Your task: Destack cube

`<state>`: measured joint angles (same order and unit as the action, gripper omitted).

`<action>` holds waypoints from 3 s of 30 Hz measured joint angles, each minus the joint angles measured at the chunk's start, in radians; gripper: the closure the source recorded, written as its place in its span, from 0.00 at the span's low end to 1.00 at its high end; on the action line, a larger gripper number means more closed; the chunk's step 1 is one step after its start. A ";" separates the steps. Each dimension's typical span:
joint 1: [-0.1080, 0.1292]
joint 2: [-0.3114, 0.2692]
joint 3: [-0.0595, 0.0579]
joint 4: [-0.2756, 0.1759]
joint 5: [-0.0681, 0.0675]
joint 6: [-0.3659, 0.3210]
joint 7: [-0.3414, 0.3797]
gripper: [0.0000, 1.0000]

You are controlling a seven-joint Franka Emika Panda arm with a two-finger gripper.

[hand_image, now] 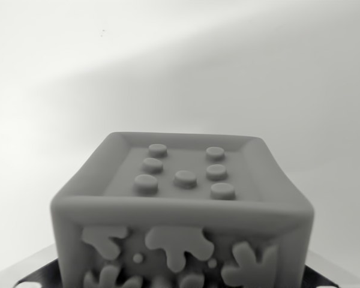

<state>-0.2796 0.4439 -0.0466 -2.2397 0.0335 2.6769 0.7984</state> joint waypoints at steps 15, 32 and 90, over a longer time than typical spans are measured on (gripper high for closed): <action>-0.008 0.077 0.009 0.018 0.003 0.059 -0.002 1.00; -0.012 0.125 0.014 0.032 0.003 0.093 -0.002 1.00; -0.012 0.080 0.013 0.022 0.003 0.064 -0.002 0.00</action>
<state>-0.2914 0.5241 -0.0333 -2.2181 0.0362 2.7412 0.7967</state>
